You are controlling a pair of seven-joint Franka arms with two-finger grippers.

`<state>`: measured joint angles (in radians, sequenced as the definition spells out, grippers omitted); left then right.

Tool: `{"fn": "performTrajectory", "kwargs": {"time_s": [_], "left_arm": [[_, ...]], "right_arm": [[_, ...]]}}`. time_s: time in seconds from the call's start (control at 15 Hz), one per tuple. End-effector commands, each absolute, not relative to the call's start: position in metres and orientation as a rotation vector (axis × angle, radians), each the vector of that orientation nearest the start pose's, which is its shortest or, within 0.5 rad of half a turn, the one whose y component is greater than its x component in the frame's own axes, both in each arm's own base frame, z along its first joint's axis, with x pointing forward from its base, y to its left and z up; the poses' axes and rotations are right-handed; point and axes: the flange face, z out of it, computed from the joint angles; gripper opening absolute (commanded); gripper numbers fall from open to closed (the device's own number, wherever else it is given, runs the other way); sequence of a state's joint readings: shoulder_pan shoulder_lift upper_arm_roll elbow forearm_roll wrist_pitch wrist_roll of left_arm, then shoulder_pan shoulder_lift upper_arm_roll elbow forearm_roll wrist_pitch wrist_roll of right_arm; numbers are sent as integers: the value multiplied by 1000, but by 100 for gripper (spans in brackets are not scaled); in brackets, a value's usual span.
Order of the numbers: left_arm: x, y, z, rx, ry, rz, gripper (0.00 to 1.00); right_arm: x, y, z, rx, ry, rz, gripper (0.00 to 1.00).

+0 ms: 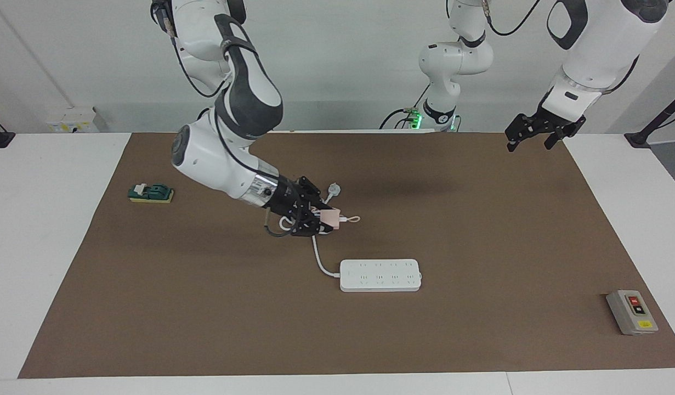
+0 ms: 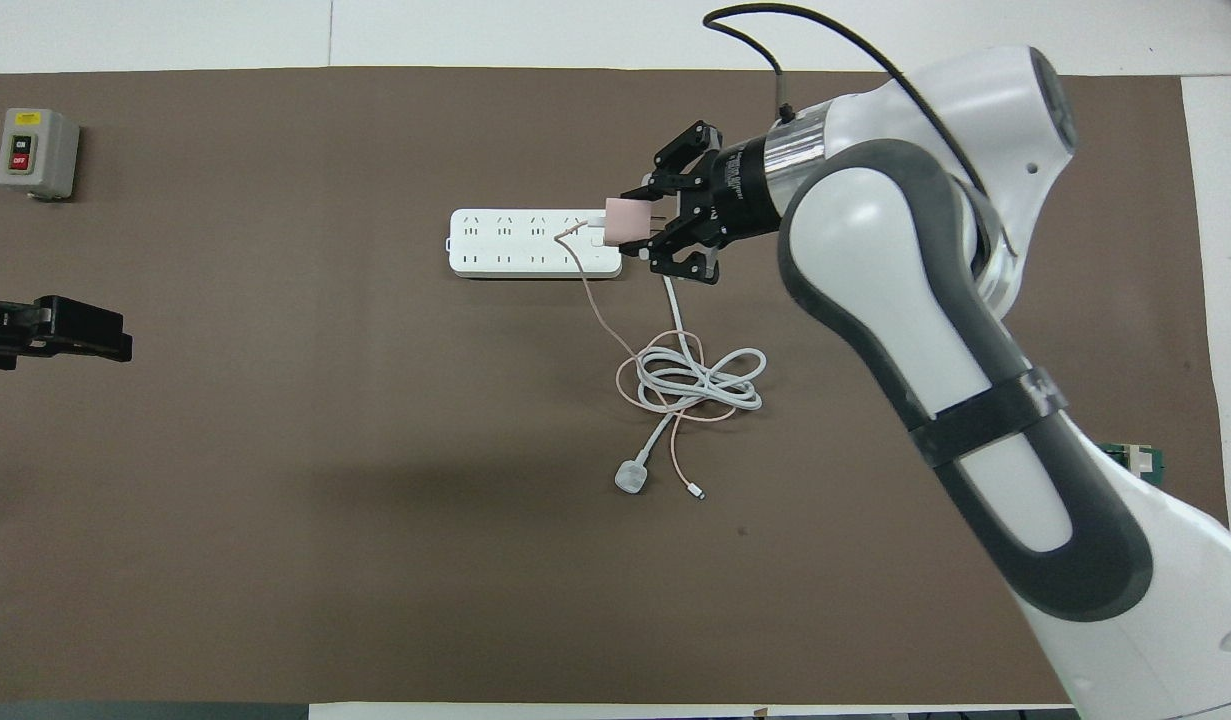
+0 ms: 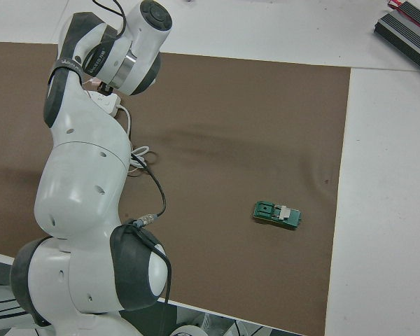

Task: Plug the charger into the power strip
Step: 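Lift the pink plug with the right gripper toward the power strip, then hold the plug up with the right gripper while the left gripper reaches it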

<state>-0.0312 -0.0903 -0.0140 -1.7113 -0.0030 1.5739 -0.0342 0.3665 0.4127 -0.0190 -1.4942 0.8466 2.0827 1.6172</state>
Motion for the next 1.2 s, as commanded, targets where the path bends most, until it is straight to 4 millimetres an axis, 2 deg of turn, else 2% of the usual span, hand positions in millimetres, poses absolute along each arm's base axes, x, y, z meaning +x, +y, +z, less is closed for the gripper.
{"fn": "performTrajectory", "kwargs": {"time_s": [0.0,0.07,0.2,0.33,0.53,0.6,0.73,0.8,0.93,1.0,1.13], "left_arm": [[520,-26,613,-3198,109,30,100],[518,-28,612,-3247,171,21,100],[513,-14,594,-3409,84,-18,100],[512,-3,572,-3563,-13,-25,100],[515,-11,551,-3715,27,-47,100],[517,-14,530,-3820,64,-40,100],[531,4,480,-4022,96,-88,100],[536,2,465,-4096,91,-114,100],[538,-14,459,-4252,16,-100,100],[542,-30,443,-4374,-66,-38,100],[549,-58,438,-4463,-59,-31,100]], "right_arm": [[646,310,467,-1634,1831,718,0],[642,325,464,-1622,1834,710,0],[635,342,467,-1632,1813,700,0],[632,347,468,-1636,1805,701,0],[629,354,470,-1655,1787,699,0],[627,358,471,-1662,1783,700,0],[616,377,471,-1703,1756,700,0],[614,380,471,-1711,1743,703,0],[609,388,472,-1728,1723,708,0],[604,395,472,-1743,1711,708,0],[603,397,471,-1762,1684,705,0]]}}
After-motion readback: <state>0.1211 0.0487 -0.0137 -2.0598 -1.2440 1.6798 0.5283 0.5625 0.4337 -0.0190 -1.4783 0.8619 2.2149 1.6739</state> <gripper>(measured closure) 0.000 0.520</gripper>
